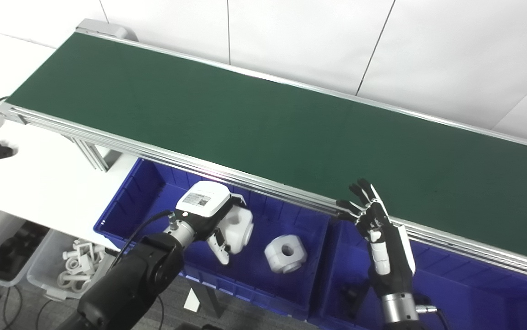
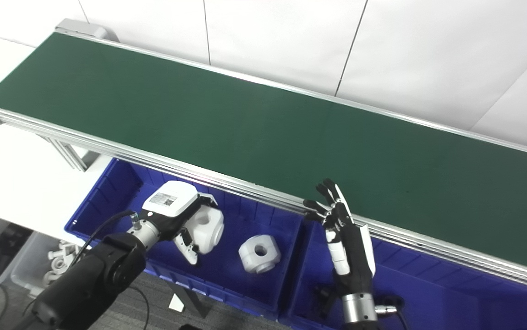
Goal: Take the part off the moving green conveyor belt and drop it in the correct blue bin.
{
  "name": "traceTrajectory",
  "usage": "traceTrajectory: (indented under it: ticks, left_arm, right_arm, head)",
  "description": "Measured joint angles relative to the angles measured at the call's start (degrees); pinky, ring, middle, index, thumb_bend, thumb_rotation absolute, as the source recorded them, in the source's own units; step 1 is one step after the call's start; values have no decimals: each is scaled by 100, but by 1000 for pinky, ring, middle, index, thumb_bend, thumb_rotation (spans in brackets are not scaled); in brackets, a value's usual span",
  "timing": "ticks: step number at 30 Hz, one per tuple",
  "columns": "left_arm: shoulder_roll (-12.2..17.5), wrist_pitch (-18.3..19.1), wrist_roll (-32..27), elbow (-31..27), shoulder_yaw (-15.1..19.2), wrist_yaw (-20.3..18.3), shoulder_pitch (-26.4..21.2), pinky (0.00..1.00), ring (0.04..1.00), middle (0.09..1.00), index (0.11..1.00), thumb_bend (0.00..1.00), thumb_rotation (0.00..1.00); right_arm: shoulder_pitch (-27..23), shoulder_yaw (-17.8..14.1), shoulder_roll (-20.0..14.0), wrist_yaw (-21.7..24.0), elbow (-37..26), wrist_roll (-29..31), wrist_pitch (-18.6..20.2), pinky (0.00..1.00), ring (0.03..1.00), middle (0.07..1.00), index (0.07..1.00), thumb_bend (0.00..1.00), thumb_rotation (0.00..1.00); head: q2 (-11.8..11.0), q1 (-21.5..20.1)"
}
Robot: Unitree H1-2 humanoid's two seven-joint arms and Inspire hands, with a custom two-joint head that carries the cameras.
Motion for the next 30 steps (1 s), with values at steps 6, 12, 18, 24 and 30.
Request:
traceTrajectory:
  ticks: [6,12,18,24,30]
  left_arm:
    - [15,13,75,-77,-78,-100,1,974,991,1000,997,1000,627]
    - [83,13,74,-179,-87,-220,2,1000,994,1000,1000,1000,641]
    - [54,-56,-183,-418,15,-161,45,1000,999,1000,999,1000,651]
    - [-105,-276,-568,-1299,66,-116,370,999,1000,1000,1000,1000,698]
    - [-509,-801,-1593,-1922,245,228,809,844,882,908,936,980,713]
  right_arm:
    - [0,8,1,0,0,0,0,702,784,912,944,838,929]
    - [0,9,1,2,-1,14,2,700,787,912,944,845,924]
    - [0,15,-3,4,-6,51,9,697,785,917,946,843,940]
    - [0,21,-12,-2,-7,-14,9,702,781,916,948,848,950]
    - [1,20,23,-144,0,-290,7,728,782,915,934,821,967]
  head:
    - [-9,-9]
    - [0,-17]
    - [18,-88]
    - [35,-236]
    - [44,-825]
